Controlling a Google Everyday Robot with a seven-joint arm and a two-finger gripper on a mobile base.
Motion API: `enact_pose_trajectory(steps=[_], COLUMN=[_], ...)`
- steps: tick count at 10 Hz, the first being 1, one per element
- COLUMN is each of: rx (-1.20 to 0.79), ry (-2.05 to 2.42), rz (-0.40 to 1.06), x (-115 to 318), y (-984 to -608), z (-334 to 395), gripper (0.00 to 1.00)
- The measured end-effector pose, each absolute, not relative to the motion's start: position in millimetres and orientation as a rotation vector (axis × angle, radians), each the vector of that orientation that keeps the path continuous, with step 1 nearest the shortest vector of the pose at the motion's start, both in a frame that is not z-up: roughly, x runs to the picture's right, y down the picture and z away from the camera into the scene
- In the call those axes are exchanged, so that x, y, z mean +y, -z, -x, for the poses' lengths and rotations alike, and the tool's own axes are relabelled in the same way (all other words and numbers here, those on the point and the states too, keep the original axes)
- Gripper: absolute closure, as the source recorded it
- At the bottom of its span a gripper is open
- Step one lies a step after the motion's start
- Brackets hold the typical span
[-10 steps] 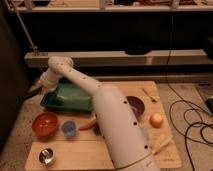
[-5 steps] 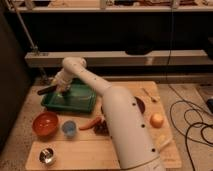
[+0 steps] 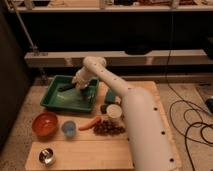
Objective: Wipe tray with brush
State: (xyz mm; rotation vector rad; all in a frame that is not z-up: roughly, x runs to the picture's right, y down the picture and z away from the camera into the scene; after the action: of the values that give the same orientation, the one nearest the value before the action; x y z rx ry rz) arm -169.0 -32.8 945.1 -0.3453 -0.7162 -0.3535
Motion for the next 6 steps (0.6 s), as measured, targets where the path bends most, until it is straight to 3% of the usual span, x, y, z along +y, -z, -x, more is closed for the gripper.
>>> enact_pose_trajectory(steps=[6], rx=[-0.756], ry=[0.376], rz=[0.367], x=[1], y=[-894], z=[128], gripper=[1.00])
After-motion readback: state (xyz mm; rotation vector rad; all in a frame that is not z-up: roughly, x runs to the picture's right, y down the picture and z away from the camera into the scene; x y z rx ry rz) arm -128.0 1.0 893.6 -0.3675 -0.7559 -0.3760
